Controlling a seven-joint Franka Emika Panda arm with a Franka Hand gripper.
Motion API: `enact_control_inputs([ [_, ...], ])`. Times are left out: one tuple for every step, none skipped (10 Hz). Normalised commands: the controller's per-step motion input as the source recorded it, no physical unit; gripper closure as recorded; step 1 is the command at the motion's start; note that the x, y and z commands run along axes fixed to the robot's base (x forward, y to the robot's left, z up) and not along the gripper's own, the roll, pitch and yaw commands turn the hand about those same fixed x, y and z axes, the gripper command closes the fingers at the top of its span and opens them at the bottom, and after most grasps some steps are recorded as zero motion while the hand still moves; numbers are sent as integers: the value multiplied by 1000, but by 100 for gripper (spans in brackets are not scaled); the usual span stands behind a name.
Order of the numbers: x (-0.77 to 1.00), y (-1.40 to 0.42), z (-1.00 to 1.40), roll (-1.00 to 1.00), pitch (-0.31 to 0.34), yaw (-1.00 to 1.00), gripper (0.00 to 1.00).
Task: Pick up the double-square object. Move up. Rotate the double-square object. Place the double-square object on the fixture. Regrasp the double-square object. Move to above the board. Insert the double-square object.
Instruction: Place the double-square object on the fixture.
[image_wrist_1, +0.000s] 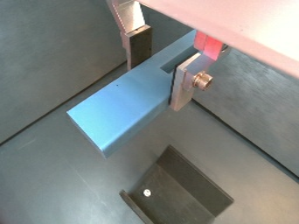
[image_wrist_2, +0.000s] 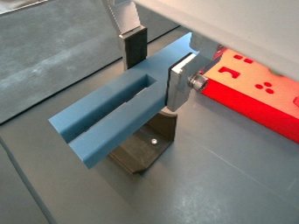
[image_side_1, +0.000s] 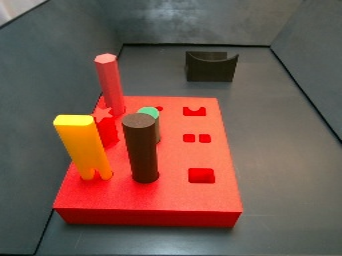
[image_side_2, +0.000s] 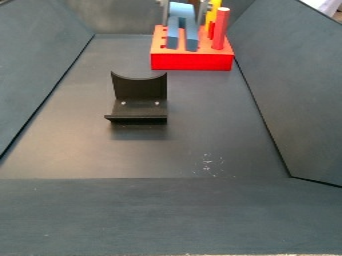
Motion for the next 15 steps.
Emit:
enact_control_inputs([
  [828, -9, 22, 100, 188, 38, 100],
  [714, -8, 11, 106, 184, 40, 100],
  [630, -8, 15, 109, 188, 42, 100],
  [983, -756, -341, -1000, 111, 26, 100],
  [939, -730, -333, -1000, 105, 24, 100],
  [848, -379, -193, -1000, 97, 1, 100],
  [707, -141, -81, -1000, 112, -20, 100],
  [637, -97, -52, -1000, 123, -27, 100],
  [510, -29, -35, -1000, 132, -42, 100],
  [416, 6, -26, -1000, 137, -59, 100],
  [353, 18, -19, -1000, 142, -70, 100],
  [226, 32, -14, -1000, 153, -100, 100],
  [105, 38, -14, -878, 144, -122, 100],
  [47, 42, -7, -703, 105, -129, 100],
  [38, 39, -3, -583, 75, -133, 100],
])
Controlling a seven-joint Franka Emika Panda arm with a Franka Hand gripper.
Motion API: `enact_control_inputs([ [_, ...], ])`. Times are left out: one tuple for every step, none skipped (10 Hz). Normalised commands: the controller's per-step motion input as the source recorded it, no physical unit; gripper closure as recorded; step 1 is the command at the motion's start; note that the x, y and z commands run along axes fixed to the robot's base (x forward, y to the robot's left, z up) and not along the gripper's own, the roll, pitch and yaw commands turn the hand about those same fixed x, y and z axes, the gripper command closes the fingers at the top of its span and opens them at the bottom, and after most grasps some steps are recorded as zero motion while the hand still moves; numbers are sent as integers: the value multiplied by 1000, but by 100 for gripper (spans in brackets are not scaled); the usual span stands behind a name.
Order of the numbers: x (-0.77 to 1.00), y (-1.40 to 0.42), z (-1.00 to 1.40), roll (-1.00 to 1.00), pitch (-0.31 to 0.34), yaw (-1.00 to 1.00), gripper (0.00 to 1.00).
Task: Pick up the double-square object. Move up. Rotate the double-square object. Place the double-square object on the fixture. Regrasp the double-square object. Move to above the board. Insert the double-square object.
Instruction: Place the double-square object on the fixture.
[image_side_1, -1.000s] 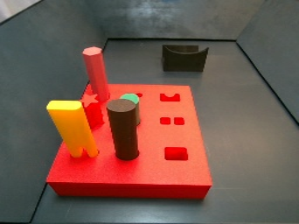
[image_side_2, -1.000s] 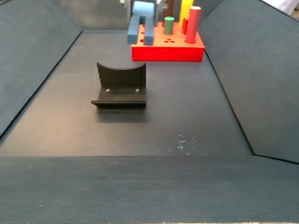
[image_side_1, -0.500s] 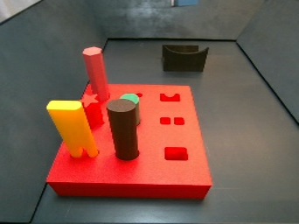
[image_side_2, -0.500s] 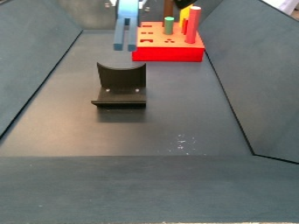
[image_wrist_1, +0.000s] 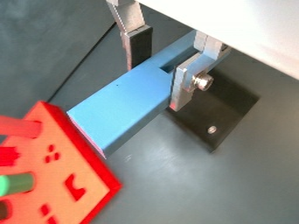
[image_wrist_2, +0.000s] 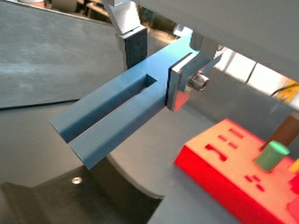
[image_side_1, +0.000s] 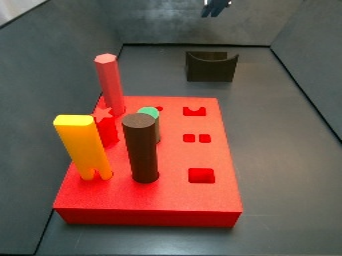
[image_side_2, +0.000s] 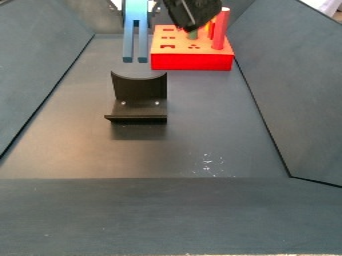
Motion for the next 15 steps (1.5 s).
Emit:
enact_control_inputs([
  [56, 32, -11, -287, 37, -122, 100],
  [63, 28, -9, -202, 29, -115, 100],
  [128, 129, -1000, -1000, 222, -44, 100],
  [131, 134, -1000, -1000, 215, -49, 100],
  [146, 138, -1000, -928, 236, -108, 100],
  [152, 135, -1000, -829, 228, -128, 100],
  [160, 137, -1000, -549, 159, -179, 100],
  [162, 138, -1000, -435, 130, -196, 100],
  [171, 132, -1000, -280, 89, -200, 100],
  [182, 130, -1000, -183, 38, -194, 100],
  [154, 110, -781, -161, 6, -181, 100],
  [124, 83, -578, -149, -16, -160, 100],
  [90, 113, -388, -101, -52, -124, 100],
  [74, 131, -354, -91, -63, -103, 100],
  [74, 131, -354, -91, -63, -103, 100],
])
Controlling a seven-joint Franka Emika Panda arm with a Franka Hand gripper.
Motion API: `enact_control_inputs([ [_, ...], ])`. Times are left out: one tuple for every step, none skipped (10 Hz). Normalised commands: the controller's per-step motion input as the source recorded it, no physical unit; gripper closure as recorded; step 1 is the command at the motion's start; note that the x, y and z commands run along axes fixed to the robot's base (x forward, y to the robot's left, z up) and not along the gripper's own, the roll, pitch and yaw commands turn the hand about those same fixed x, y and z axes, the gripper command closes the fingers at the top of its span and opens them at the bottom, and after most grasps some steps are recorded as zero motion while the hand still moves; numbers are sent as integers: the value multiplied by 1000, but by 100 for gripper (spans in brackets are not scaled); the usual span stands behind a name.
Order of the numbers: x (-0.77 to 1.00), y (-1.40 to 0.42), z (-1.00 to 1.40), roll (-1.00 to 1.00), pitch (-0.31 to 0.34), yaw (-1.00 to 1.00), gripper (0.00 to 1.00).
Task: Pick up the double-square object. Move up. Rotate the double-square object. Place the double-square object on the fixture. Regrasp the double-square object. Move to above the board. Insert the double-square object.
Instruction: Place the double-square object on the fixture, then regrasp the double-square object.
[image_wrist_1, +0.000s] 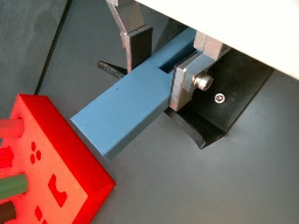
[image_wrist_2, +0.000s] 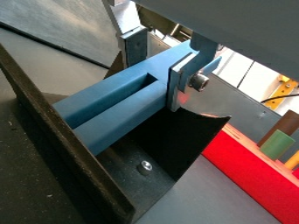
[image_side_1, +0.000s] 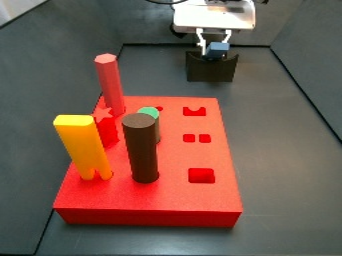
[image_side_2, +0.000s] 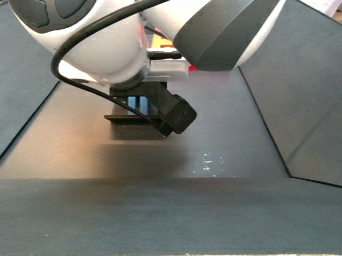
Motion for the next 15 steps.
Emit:
enact_control_inputs([
  [72, 139, -358, -90, -64, -94, 100],
  [75, 138, -355, -91, -66, -92, 100],
  [0, 0, 0, 0, 0, 0, 0],
  [0, 0, 1000, -13, 46, -34, 0],
  [-2, 2, 1000, -11, 47, -32, 0],
  [-21, 9, 1000, 5, 48, -28, 0],
  [-27, 8, 1000, 20, 42, -28, 0],
  [-34, 8, 1000, 35, 42, -30, 0],
  [-37, 13, 880, 41, 44, -30, 0],
  [-35, 13, 638, 40, 43, -31, 0],
  [-32, 12, 513, 40, 41, -31, 0],
  [-29, 12, 261, 36, 35, -28, 0],
  [8, -1000, 938, 1000, 42, 18, 0],
  [7, -1000, 877, 1000, 39, 19, 0],
  [-12, -1000, 864, 1000, 34, 18, 0],
])
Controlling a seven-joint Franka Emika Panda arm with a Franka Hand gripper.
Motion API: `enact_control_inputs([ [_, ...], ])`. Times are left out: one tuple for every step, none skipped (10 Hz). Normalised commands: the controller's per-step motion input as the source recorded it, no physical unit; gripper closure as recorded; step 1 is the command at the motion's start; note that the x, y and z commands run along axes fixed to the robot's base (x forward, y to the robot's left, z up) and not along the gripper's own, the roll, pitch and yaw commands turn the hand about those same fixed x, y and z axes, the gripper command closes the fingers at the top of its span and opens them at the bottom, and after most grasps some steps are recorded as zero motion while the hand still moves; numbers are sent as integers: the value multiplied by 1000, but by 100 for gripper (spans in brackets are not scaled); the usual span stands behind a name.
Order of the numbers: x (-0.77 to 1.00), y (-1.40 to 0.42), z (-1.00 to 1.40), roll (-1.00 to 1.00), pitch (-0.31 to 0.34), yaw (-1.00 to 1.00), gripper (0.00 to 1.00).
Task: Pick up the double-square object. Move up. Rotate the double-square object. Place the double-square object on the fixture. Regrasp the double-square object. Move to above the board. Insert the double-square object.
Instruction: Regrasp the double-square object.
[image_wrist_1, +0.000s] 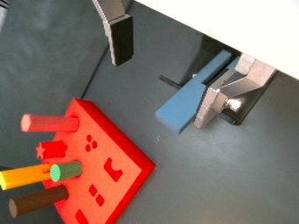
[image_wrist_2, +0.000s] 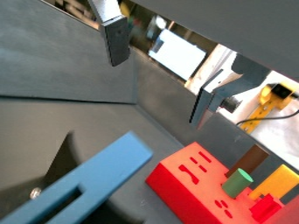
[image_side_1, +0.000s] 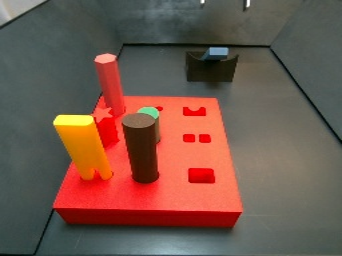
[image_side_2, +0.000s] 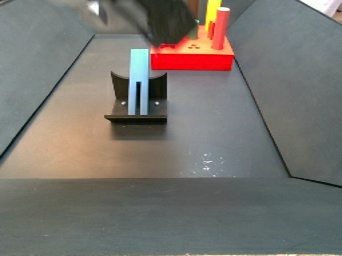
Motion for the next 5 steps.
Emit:
enact_control_inputs([
  [-62, -1000, 799, 1000, 24, 18, 0],
  [-64, -836, 585, 1000, 20, 18, 0],
  [-41, -587, 266, 1000, 18, 18, 0],
  [-24, -458, 131, 1000, 18, 19, 0],
  [-2, -184, 51, 1000, 17, 19, 0],
])
